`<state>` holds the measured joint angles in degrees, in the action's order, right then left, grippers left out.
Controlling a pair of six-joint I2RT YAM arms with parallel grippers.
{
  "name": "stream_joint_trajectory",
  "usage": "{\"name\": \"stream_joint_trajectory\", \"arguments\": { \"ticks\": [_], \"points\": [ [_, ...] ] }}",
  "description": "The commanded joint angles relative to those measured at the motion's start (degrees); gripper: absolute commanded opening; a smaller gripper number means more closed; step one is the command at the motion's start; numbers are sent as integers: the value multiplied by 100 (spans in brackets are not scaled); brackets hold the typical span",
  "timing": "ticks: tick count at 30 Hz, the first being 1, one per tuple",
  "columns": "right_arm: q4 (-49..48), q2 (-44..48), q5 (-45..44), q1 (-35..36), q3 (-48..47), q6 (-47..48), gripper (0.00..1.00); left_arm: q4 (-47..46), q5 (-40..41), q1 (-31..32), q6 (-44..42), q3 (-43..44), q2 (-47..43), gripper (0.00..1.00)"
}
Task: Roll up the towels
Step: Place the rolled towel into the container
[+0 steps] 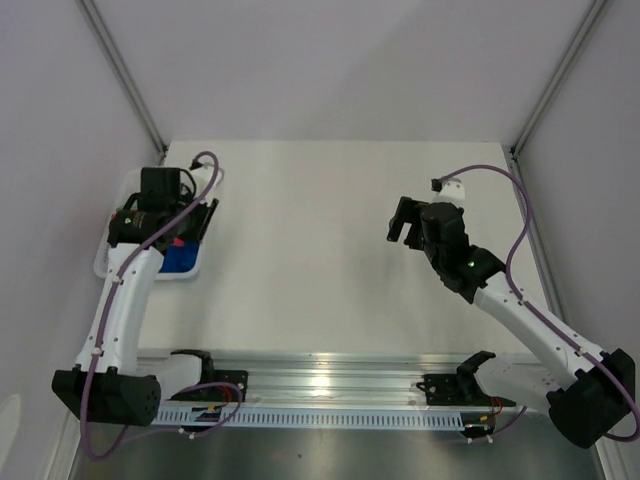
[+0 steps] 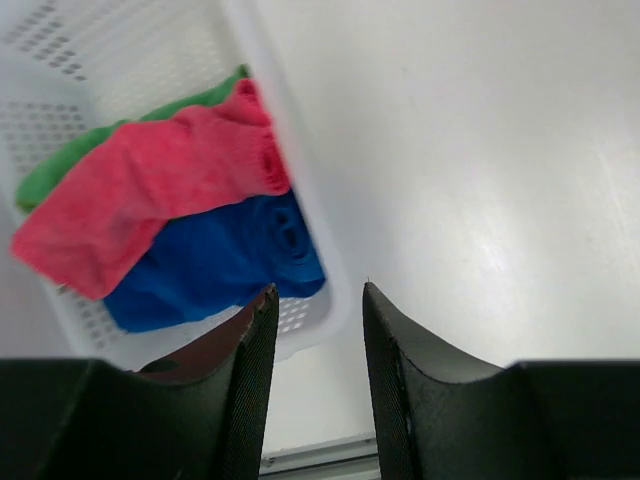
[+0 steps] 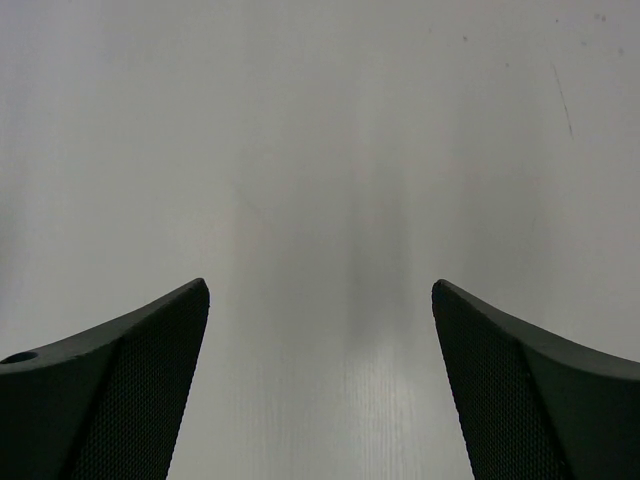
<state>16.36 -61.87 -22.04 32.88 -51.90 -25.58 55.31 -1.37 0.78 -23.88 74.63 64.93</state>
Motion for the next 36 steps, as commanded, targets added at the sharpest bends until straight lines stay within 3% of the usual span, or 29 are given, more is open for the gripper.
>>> {"name": "stream_joint_trajectory", "arguments": {
  "ticks": [1, 10, 36],
  "points": [
    [526, 166, -336, -10, 48, -166, 95, -106, -13, 554, 427, -194, 90, 42],
    [447, 254, -459, -10, 391, -553, 96, -960, 110, 1846, 788, -1011, 143, 42],
    [192, 184, -318, -1, 549, -518, 95, -1198, 40, 1900, 823, -1311, 134, 44]
  ]
}}
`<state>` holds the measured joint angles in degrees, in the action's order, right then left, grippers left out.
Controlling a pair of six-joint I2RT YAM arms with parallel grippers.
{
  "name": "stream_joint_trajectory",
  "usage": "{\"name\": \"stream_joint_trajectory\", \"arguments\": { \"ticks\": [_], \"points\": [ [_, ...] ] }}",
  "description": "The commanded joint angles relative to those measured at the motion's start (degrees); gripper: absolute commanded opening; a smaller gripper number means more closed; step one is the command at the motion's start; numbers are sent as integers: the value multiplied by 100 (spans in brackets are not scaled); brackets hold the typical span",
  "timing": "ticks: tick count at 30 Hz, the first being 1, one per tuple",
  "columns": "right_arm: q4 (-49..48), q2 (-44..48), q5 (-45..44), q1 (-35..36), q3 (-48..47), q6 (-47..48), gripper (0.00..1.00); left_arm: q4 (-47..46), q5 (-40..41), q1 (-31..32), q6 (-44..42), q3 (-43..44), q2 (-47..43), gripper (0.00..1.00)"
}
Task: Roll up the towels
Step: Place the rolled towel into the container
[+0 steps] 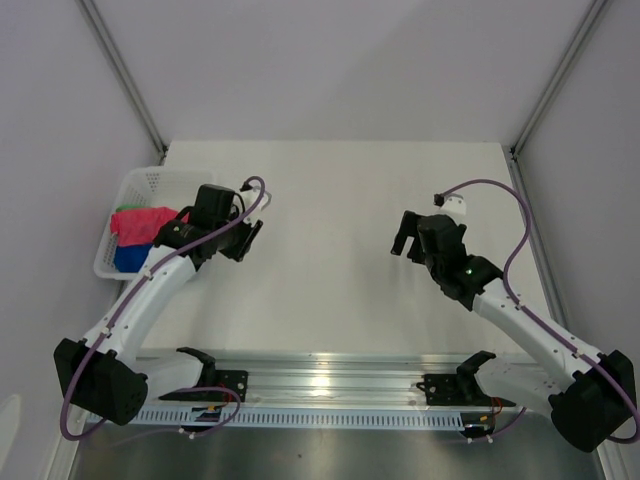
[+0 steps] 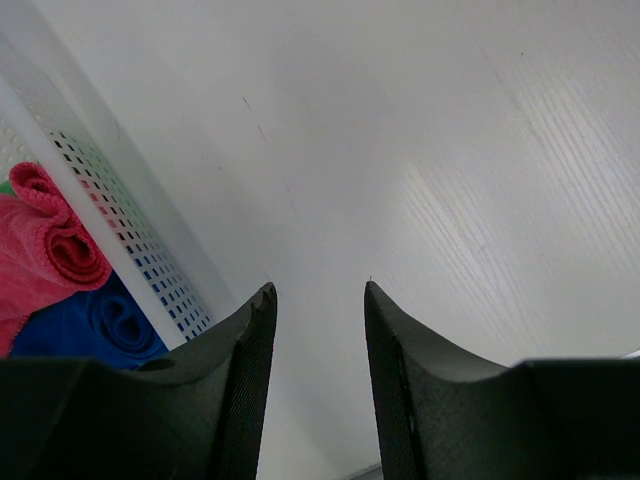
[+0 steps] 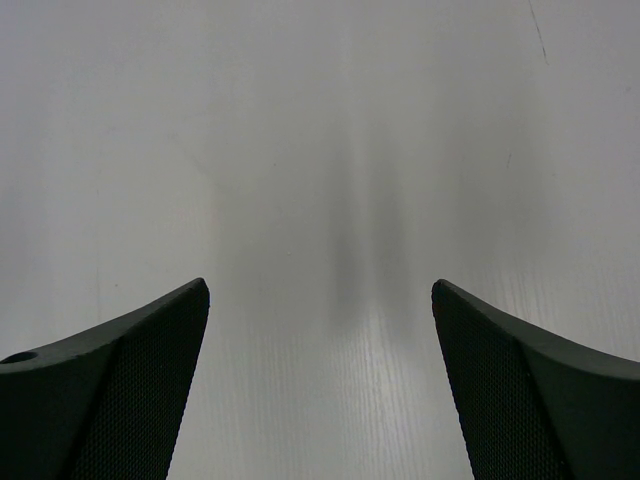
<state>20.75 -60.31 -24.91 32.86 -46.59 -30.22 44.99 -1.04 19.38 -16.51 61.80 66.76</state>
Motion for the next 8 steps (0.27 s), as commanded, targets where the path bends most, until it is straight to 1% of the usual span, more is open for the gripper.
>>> {"name": "stream_joint_trajectory", "arguments": {
  "ticks": [1, 6, 8],
  "points": [
    [-265, 11, -14, -8, 44, -54, 94, -175, 25, 40, 87, -36, -49, 44],
    [-440, 28, 47, -8, 150, -37, 91, -184, 42, 40, 78, -54, -58, 44],
    [-572, 81, 65, -8, 238, 59, 91, -184, 51, 49, 78, -63, -76, 45]
  ]
}}
